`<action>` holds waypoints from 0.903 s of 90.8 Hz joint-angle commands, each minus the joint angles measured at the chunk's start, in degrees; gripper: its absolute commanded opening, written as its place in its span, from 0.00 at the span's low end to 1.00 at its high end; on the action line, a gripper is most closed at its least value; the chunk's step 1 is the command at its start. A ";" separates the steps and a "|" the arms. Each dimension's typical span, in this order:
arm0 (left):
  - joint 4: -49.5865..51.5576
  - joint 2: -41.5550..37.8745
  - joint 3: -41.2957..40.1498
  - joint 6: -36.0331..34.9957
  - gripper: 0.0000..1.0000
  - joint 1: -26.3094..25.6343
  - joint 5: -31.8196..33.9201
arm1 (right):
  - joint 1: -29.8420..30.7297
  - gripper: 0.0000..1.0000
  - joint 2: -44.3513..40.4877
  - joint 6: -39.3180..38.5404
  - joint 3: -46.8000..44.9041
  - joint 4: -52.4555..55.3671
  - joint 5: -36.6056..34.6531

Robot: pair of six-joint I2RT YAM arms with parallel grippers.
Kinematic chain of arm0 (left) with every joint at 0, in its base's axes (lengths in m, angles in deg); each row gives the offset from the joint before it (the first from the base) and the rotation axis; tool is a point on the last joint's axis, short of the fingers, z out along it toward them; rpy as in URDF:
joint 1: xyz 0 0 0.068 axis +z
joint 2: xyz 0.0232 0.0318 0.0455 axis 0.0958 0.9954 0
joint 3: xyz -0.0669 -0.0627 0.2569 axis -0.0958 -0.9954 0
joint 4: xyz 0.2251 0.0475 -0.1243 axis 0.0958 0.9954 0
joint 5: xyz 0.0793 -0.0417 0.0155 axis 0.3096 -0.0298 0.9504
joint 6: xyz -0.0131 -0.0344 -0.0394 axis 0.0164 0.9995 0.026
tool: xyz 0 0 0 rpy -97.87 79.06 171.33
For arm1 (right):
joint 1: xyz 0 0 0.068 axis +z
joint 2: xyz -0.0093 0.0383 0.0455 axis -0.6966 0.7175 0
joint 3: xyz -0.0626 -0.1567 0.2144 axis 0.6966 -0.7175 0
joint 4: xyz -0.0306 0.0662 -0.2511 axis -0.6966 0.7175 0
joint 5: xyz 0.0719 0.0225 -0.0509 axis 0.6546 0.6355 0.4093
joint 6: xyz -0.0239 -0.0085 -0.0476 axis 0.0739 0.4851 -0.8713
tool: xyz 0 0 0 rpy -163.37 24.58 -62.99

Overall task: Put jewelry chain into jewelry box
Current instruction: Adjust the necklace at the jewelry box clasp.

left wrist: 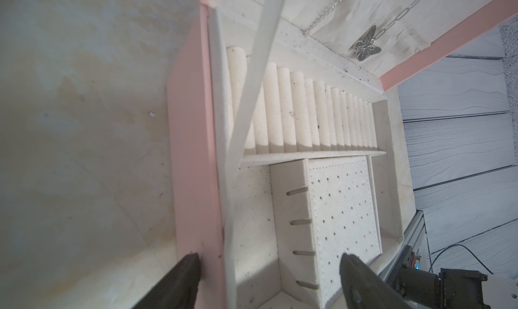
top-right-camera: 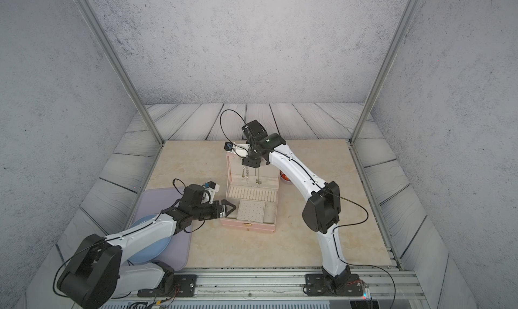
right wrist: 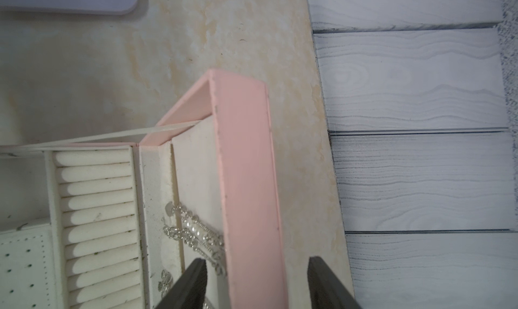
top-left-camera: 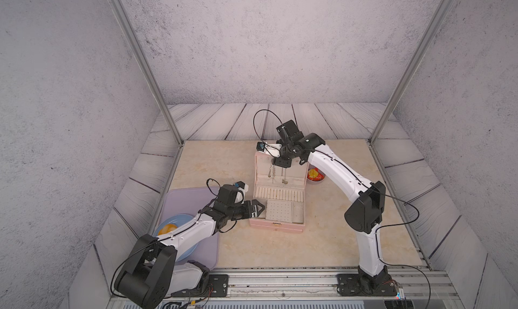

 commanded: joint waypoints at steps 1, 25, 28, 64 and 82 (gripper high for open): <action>-0.34 -1.22 -0.64 0.58 0.84 -1.03 -1.57 | -0.05 0.63 -3.33 0.85 -0.79 0.38 0.69; -0.18 -1.28 -0.62 0.58 0.84 -1.65 -1.68 | 0.06 0.62 -2.25 1.44 0.23 -0.82 2.17; -0.22 -1.27 -0.60 0.58 0.84 -1.65 -1.72 | 0.09 0.62 -1.90 1.52 0.47 -0.65 2.11; -0.28 -1.36 -0.55 0.58 0.84 -1.91 -1.95 | 0.11 0.42 0.30 1.71 1.09 -1.87 -1.32; -0.20 -1.48 -0.52 0.67 0.84 -2.36 -2.38 | 0.17 0.37 0.87 2.10 0.51 -2.96 -3.05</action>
